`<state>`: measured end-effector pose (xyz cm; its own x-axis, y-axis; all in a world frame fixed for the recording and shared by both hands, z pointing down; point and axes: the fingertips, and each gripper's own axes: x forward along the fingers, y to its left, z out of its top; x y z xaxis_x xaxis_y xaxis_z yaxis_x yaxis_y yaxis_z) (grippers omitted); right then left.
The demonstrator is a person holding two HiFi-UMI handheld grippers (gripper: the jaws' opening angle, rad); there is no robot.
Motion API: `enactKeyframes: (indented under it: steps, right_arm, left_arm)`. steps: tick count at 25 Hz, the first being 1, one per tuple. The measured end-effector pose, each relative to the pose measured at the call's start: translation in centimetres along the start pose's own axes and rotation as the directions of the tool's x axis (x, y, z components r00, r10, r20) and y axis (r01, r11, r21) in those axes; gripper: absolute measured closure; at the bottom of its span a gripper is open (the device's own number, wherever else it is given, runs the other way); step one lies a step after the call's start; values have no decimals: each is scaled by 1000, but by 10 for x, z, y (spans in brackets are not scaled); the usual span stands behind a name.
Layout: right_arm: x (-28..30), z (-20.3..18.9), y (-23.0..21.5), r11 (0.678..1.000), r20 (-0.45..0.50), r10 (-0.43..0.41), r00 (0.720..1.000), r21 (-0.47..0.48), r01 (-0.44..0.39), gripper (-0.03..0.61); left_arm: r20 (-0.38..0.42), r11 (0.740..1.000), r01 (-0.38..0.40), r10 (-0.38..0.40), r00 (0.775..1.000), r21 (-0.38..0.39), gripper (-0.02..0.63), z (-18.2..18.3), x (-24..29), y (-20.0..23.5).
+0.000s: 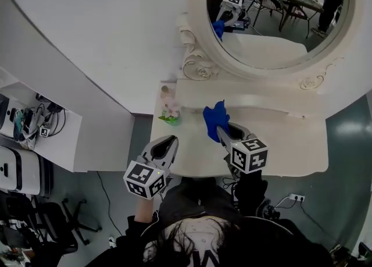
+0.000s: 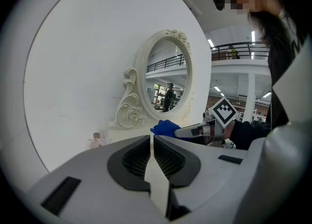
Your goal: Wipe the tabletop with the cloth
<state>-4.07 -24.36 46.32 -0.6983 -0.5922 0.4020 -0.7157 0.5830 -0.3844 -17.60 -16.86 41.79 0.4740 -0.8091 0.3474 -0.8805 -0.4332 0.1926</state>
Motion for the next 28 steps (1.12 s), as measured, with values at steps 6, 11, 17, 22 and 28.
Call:
enactKeyframes:
  steps: [6,11,17,22,28]
  right_arm:
    - [39,17,-2,998,-7,-43,999,-55,42,492]
    - [66,33,-2,990,-28,-102,994,-98,99,491]
    - [123,41,7,979,-63,-143,988,-156,132,491]
    - [173,30,14,971,-122,-168,978,-191,143,491]
    - [206,0,-4,948,-224,-260,939,-247,203,491]
  left_arm:
    - [9,1000,20,-20,1000,-9,612,4,3,29]
    - [7,995,95,-96,995,10,612,15,8,39]
    - [1,992,126,-126,992,18,612,17,-4,69]
    - [-3,993,119,-119,993,1,612,6,-22,99]
    - [13,993,106,-105,994,-43,612,-3,-38,126]
